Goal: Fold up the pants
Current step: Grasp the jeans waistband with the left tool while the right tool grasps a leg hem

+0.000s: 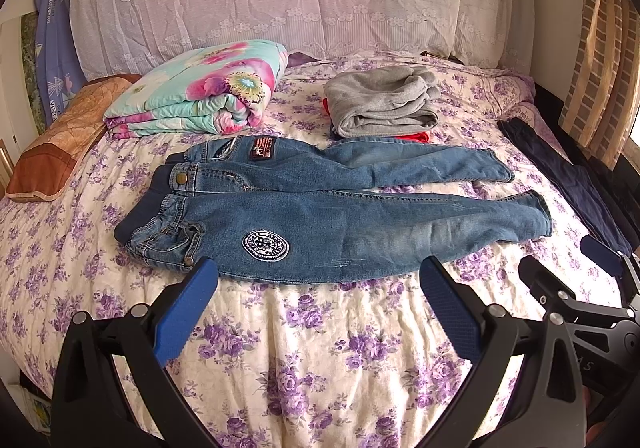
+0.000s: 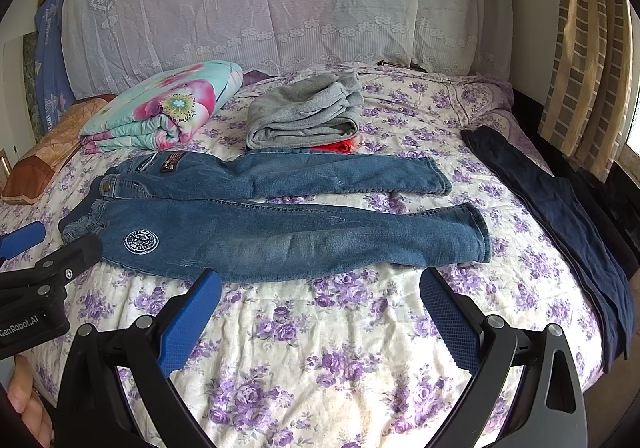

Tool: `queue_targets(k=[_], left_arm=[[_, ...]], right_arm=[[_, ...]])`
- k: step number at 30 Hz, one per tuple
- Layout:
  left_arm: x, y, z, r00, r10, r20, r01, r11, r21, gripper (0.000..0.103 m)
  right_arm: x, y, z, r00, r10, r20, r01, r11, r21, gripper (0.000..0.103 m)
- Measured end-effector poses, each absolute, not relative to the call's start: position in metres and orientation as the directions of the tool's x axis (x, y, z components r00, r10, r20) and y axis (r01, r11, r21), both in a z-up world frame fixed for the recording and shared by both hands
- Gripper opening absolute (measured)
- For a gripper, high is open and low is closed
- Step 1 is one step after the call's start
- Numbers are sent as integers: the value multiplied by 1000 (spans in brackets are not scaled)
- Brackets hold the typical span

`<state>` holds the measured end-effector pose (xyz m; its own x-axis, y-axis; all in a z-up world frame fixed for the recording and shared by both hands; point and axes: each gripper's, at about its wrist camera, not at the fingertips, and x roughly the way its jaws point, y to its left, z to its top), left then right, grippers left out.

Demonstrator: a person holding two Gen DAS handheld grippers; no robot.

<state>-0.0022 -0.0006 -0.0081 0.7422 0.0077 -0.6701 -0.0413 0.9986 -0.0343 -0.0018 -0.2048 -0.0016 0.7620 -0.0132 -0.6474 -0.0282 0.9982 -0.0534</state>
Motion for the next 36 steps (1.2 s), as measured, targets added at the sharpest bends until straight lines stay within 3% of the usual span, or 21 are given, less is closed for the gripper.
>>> queue_targets(k=[10,16,21,28,31,36], left_arm=[[12,1,-76,596,-29,-802,-38,997,-65,98],[30,91,-79,560,30,-828,-274,950,-152,98],[55,156,-94,492,-33,-870,-414,870,-267,98],[81,190,-112,473,-87,-877,-526,770,-360,96],[95,194,-120,465,-162,-870,-508,757,-412,35],[91,197,-123,490,-165,-856,-525,728,-441,27]], right_arm=[[12,-213,-24,715,-37,-698,-11,998,-64,100],[18,-208,-41,683,-5,-730,-36,999,-41,100],[15,-210,-45,681,4,-732,-37,999,-29,100],[9,-235,-46,683,-19,-731,19,1000,-9,100],[7,-247,-48,683,-33,-730,48,999,0,100],[1,-269,-52,683,-64,-727,91,996,-2,100]])
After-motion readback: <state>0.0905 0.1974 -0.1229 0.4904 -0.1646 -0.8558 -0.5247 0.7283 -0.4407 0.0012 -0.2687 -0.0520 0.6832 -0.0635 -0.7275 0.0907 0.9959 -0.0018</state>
